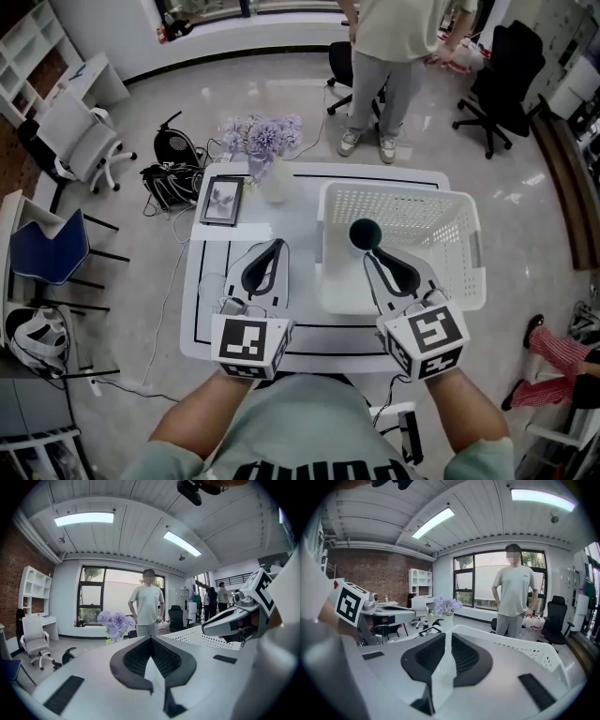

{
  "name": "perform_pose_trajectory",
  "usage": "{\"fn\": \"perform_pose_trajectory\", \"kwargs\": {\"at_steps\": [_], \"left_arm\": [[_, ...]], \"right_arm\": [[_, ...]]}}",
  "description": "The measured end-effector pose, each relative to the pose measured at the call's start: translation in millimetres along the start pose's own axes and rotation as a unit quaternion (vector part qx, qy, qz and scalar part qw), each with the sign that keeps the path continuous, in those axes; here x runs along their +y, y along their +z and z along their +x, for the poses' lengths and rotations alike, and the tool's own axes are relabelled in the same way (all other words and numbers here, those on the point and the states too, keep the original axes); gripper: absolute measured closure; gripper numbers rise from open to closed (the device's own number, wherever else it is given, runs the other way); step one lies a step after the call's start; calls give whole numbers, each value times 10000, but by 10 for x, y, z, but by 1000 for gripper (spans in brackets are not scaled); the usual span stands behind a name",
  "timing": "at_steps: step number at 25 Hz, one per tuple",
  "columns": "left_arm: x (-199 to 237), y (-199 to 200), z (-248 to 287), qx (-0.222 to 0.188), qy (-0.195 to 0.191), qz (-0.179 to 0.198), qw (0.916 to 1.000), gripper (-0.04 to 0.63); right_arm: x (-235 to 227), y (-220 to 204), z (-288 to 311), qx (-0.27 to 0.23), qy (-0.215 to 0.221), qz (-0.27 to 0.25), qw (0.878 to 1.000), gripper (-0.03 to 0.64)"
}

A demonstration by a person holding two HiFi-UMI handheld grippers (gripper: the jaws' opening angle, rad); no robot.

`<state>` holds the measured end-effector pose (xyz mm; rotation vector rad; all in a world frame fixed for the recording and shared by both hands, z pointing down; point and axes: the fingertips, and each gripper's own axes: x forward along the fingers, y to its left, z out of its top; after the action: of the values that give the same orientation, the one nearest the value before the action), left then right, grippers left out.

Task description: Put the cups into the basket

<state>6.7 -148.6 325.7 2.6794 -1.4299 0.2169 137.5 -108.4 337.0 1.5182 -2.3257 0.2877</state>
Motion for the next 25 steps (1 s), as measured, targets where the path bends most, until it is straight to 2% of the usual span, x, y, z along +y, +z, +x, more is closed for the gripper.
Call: {"fn": "perform_pose_trajectory", "kwargs": {"at_steps": [6, 11, 18, 25], "left_arm": [[10, -6, -317, 21, -8, -80, 10000, 594], [10, -14, -567, 25, 90, -180, 9998, 594], [57, -92, -888, 73, 558, -230, 9981, 595], [101, -257, -1175, 192, 1027, -337, 9940, 594]], "right_arm": [[440, -36, -130, -5, 19, 28, 10000, 569], [808, -14, -169, -92, 222, -12, 9997, 572], [1157, -32, -217, -285, 708, -219, 9968, 578], [1366, -143, -175, -219, 1098, -355, 9931, 580]]}}
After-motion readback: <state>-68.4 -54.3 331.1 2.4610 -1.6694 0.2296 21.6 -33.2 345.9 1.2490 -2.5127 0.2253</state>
